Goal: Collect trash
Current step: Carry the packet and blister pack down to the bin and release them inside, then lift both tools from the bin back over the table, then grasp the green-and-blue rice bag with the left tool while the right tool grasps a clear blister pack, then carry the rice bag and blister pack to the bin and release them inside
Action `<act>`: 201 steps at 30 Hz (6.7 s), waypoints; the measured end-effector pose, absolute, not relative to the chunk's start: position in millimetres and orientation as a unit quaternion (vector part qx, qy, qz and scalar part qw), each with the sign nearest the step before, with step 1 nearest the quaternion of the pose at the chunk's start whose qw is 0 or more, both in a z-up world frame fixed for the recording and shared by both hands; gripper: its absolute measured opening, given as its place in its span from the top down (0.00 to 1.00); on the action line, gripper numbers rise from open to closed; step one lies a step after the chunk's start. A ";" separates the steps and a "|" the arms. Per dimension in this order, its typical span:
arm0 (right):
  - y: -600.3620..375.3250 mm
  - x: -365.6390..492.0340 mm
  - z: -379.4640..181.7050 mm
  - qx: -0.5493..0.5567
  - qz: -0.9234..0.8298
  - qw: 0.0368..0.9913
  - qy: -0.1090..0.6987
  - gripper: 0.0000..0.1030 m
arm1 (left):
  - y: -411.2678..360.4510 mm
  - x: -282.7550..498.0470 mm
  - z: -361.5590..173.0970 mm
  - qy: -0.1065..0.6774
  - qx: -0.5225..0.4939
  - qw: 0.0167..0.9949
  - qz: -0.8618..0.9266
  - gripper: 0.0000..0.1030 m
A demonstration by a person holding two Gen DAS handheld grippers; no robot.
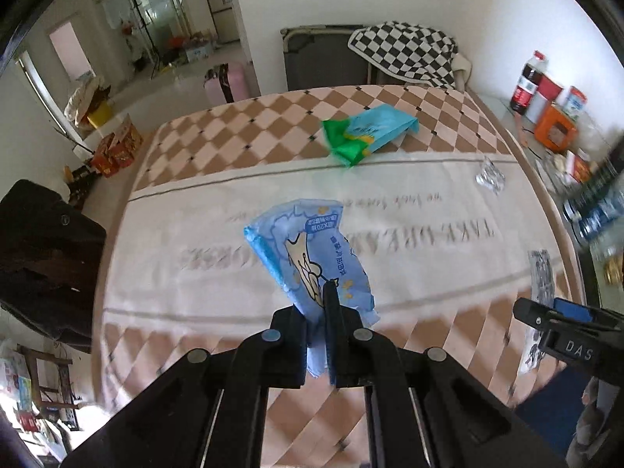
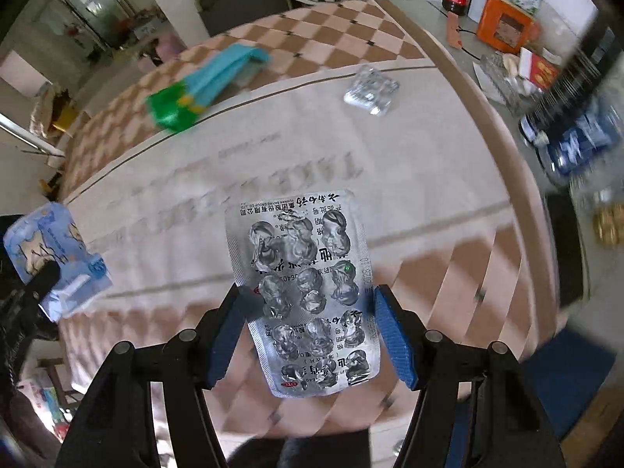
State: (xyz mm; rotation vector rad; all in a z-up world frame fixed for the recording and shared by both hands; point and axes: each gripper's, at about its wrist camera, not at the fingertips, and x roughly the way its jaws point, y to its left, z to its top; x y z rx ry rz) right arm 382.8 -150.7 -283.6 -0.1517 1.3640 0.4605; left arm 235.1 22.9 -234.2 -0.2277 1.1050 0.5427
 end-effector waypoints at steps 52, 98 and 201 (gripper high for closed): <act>-135.0 62.2 -770.3 -0.075 0.223 0.577 0.783 0.00 | 34.9 -72.3 -709.2 0.699 -0.278 0.612 0.245 0.05; -157.0 133.8 -254.3 0.005 0.175 0.728 0.663 0.00 | 41.2 30.7 -265.7 0.565 -0.132 0.762 0.286 0.05; -169.7 60.2 -711.0 -0.073 0.182 0.629 0.753 0.43 | 30.4 -39.5 -725.6 0.682 -0.343 0.600 0.238 0.21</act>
